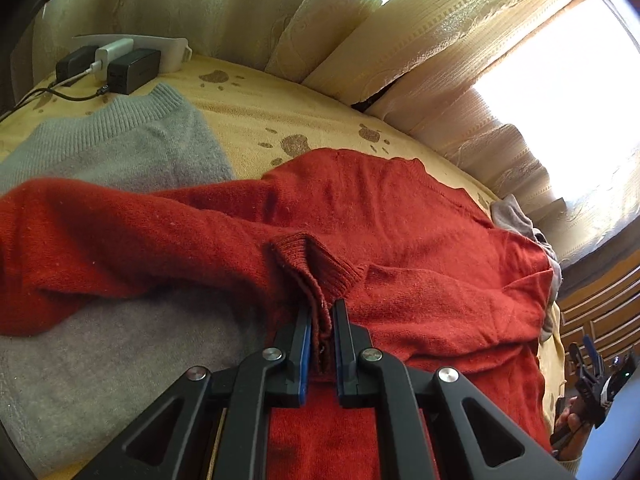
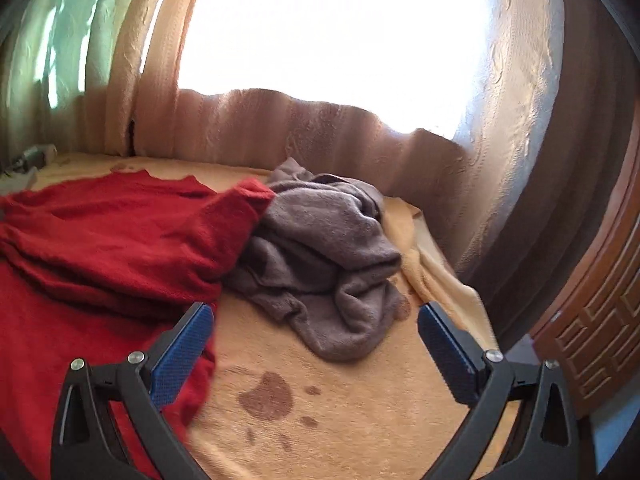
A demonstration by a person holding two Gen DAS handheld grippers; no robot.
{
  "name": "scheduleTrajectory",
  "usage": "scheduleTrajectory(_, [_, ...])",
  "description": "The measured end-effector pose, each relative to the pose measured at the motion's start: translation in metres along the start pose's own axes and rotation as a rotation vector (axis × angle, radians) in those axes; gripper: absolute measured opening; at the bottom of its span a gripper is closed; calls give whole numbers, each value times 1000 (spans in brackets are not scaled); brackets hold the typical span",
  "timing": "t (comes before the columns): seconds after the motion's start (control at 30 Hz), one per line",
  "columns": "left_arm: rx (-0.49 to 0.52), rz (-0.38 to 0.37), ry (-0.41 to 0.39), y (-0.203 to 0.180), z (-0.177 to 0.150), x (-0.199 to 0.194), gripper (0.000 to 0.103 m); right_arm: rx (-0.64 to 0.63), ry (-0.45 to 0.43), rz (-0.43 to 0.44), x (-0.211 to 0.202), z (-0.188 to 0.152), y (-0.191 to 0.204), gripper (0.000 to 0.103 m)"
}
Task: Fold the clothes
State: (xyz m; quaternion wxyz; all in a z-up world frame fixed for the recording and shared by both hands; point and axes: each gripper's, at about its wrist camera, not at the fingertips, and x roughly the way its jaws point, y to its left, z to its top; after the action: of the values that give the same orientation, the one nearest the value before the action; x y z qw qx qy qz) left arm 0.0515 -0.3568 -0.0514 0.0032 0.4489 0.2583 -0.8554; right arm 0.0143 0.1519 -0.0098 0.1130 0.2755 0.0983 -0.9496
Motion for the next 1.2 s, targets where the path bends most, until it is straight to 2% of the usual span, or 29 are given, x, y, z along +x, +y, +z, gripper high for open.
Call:
scheduleTrajectory(0.07, [7,0,-1,-3,-1,-1,10,95,-22,236,0,18,2,103])
scheduleTrajectory(0.13, [4,3,1,-4,-3,0,10,124,-11,471,11,37,18,103])
scheduleTrajectory(0.2, [-12,-6,4,-2,-3,1,10,108,55,744,29,51,45,103])
scheduleTrajectory(0.27, [-28,-22,0,0,-3,0,10,70,139,859,50,57,73,103])
scheduleTrajectory(0.3, [-35,-30,-5,2,-3,0,10,43,174,821,62,58,84,103])
scheduleTrajectory(0.43, [-42,-37,-19,9,-1,-2,10,78,338,474,128,47,77,102])
scheduleTrajectory(0.53, [-29,-31,0,15,-1,4,12,201,302,432,145,42,39,102])
scheduleTrajectory(0.6, [-9,-26,11,16,-2,7,13,232,284,417,141,40,32,102])
scheduleTrajectory(0.73, [54,-16,20,11,-4,5,23,54,284,297,134,36,52,102])
scheduleTrajectory(0.87, [81,32,24,12,-7,-3,27,-7,229,233,105,34,50,102])
scheduleTrajectory(0.9, [83,53,20,13,-7,-5,37,-20,203,225,93,36,48,102])
scheduleTrajectory(0.93, [82,86,9,14,-7,-8,62,-33,176,217,81,37,47,103])
scheduleTrajectory(0.97, [76,119,-10,17,-8,-12,73,-53,160,211,71,38,47,103])
scheduleTrajectory(1.0, [70,139,-25,19,-8,-16,77,-75,155,208,62,38,49,103])
scheduleTrajectory(1.1, [43,116,-51,23,-9,-25,77,-151,160,234,41,29,62,103])
scheduleTrajectory(1.2, [64,96,-72,14,-15,-31,77,-183,172,270,15,11,67,103])
